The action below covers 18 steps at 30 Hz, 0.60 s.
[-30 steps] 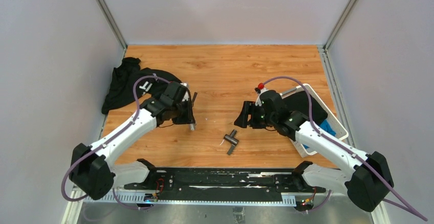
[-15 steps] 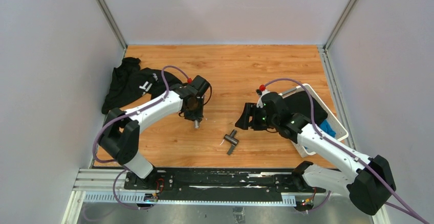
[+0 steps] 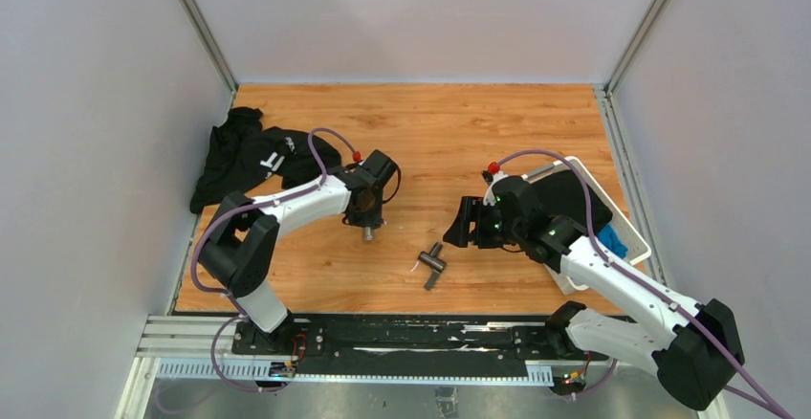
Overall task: Install the water faucets
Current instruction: Place the water faucet at the center of the board.
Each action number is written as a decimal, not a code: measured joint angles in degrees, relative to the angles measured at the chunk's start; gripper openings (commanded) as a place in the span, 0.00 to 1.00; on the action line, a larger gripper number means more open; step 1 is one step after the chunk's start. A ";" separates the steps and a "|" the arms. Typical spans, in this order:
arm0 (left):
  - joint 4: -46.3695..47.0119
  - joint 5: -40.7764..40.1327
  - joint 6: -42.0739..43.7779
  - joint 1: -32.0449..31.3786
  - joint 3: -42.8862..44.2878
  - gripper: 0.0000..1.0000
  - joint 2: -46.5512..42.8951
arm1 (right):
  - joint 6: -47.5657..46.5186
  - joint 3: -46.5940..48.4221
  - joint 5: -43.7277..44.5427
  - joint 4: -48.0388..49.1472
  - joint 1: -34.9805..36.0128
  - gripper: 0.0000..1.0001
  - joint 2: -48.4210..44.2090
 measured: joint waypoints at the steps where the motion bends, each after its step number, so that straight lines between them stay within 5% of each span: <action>1: 0.42 -0.37 -0.15 -0.04 -0.02 0.15 0.15 | 0.00 0.00 0.00 -0.04 0.00 0.67 0.02; 10: 2.16 -1.62 -1.53 -1.01 -0.04 0.47 1.18 | -0.13 0.00 0.00 -0.20 0.00 0.67 0.13; 18: 3.41 -0.83 -1.70 -1.49 -0.26 0.49 2.49 | -0.17 0.00 -0.02 -0.22 -0.02 0.67 0.13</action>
